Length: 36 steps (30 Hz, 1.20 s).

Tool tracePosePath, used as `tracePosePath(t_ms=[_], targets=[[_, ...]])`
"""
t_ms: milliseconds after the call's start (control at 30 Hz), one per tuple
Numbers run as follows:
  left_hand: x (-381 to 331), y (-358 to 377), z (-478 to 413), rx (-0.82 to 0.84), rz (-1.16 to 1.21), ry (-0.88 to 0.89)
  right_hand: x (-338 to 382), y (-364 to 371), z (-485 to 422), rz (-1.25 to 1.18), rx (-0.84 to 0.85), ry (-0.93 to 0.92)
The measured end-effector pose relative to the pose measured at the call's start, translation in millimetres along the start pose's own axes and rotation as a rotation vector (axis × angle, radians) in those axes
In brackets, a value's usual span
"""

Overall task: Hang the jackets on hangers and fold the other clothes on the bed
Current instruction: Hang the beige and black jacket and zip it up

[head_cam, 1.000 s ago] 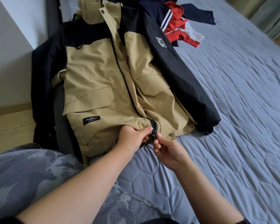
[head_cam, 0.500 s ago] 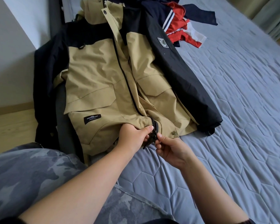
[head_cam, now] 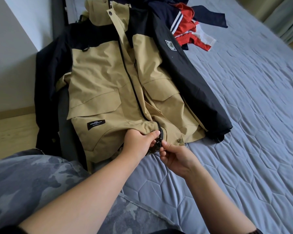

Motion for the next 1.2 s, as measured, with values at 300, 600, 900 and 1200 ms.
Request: tracePosePath(t_ms=[300, 600, 900, 1200], targets=[[-3.0, -2.1, -1.1, -0.006, -0.004, 0.021, 2.3, 2.6, -1.0, -0.053, -0.005, -0.009], [-3.2, -1.7, 0.0, 0.006, -0.027, 0.056, 4.6, 2.9, -3.2, -0.073, 0.011, -0.018], [1.4, 0.0, -0.4, 0.049, -0.026, -0.027, 8.2, 2.2, -5.9, -0.074, -0.016, -0.080], [-2.0, -0.9, -1.0, 0.156, -0.197, -0.070, 13.1, 6.1, -9.3, -0.091, -0.118, -0.202]])
Point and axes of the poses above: each hand's wrist, its own z-axis away from the middle knuckle, its own y-axis out of the palm, x = y × z, the point moved 6 cm from there along -z, towards the middle knuckle, and after that the axes turned 11 degrees about -x, right-handed, at the moved point
